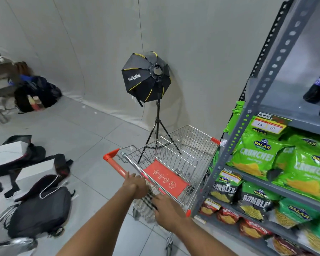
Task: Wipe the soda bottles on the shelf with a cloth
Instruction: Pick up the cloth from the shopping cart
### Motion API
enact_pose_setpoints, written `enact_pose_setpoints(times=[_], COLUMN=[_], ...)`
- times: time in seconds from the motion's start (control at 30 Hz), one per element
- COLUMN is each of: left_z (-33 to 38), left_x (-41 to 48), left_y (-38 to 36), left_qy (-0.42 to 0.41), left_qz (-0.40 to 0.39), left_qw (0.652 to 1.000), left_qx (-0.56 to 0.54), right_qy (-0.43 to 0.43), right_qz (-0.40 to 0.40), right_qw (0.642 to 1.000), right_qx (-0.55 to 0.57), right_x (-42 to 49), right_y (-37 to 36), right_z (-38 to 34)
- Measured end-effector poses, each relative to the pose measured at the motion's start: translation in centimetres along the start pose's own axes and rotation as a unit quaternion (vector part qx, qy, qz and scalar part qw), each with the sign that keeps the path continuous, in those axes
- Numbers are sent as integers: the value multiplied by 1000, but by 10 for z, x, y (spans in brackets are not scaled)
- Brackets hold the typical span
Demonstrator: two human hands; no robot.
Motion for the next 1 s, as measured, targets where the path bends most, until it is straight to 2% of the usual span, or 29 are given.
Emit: enact_pose_setpoints(times=[0.13,0.23,0.37,0.57,0.77,1.0], left_z=[7,13,23,62,138,261], left_x=[8,1,-21,-60,-95,-102], left_y=[2,9,32,109,179,235], left_qy=[-33,-78,-178,-282,-366,-414], left_qz=[17,73,171,261,152,31], left_qw=[995,980,926,817,694,550], left_qx=[-93,-169,-285,-430,-601,-725], right_qy=[-4,-26,-68,-53,3,17], right_qz=[1,41,196,391,527,624], right_qw=[1000,997,968,893,823,763], right_qx=[11,58,144,214,211,166], right_x=[3,-2,-9,-28,-84,-168], right_y=[-4,-1,19,101,183,237], right_z=[5,11,23,42,80,146])
Point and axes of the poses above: each hand's wrist, its own x-axis towards the middle knuckle, its own y-axis out of the back of the hand, z = x × y, the point moved 1 cm from there along x, towards the middle knuckle, and after that the axes turned 3 degrees about -y, right-handed, at the moved point
